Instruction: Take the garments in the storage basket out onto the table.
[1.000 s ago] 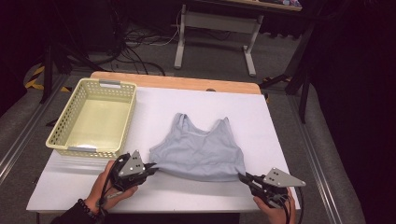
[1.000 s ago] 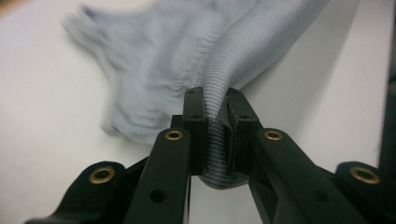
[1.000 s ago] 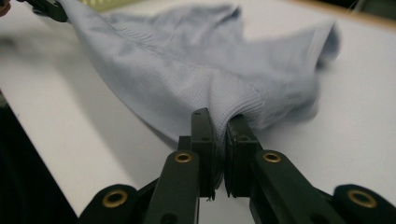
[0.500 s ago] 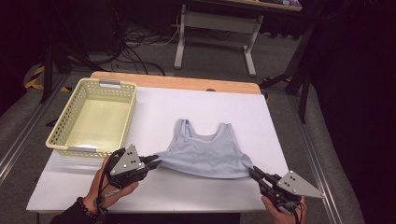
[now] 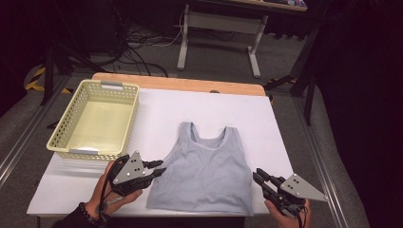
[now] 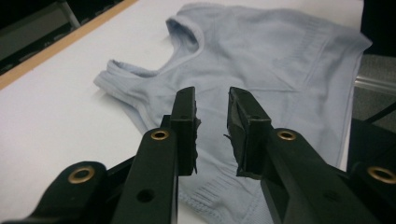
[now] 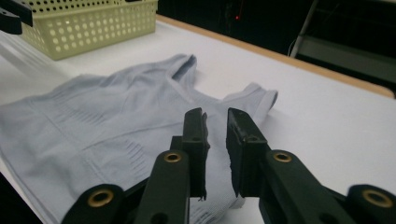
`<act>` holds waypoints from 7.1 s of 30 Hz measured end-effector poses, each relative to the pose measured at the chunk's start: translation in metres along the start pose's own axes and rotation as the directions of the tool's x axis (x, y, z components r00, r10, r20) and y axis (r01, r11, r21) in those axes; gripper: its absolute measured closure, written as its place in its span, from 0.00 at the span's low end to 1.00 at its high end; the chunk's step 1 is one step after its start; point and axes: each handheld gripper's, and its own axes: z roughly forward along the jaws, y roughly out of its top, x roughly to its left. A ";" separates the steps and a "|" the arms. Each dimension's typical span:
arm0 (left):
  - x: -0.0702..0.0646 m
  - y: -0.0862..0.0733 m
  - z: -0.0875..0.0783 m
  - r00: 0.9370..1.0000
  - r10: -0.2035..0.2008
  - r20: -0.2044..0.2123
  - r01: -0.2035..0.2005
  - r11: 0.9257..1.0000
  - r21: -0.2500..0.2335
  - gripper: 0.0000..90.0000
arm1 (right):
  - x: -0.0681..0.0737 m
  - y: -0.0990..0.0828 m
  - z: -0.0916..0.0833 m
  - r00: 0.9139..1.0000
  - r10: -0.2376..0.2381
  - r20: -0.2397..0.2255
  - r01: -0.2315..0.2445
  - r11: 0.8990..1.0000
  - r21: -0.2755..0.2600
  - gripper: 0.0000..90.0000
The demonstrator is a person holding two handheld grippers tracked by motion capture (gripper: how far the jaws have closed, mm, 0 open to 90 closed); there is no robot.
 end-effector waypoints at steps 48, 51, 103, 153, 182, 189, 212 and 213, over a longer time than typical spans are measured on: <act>0.037 -0.027 0.063 0.983 -0.038 -0.181 0.079 0.971 0.224 0.93 | -0.054 -0.012 0.084 0.993 0.082 0.088 -0.096 0.983 0.159 0.68; 0.038 -0.029 0.061 0.982 -0.056 -0.180 0.094 0.973 0.212 0.91 | -0.061 -0.016 0.073 0.988 0.136 0.071 -0.145 0.978 0.149 0.67; -0.009 -0.032 0.086 1.000 -0.012 -0.024 0.017 0.979 0.206 0.43 | -0.045 -0.020 0.089 0.989 0.019 0.143 -0.049 0.976 0.212 0.62; 0.096 0.045 0.159 0.967 -0.138 -0.212 0.169 0.976 0.138 0.33 | -0.093 0.029 0.164 0.992 0.107 -0.060 -0.091 0.971 0.223 0.47; 0.148 0.075 0.171 0.917 -0.160 -0.365 0.236 0.956 0.174 0.83 | -0.099 0.060 0.229 0.999 0.034 0.041 -0.043 0.972 0.230 0.97; 0.143 0.081 0.174 0.921 -0.186 -0.343 0.253 0.954 0.160 0.37 | -0.096 0.071 0.224 0.995 0.003 0.097 -0.021 0.983 0.181 0.66; -0.017 0.005 0.083 0.998 0.052 0.037 -0.057 0.987 0.148 0.32 | -0.082 0.004 0.131 0.991 0.131 0.021 -0.133 0.968 0.211 0.59; -0.017 0.005 0.083 0.998 0.052 0.037 -0.057 0.987 0.148 0.33 | -0.082 0.004 0.131 0.991 0.131 0.021 -0.133 0.968 0.211 0.59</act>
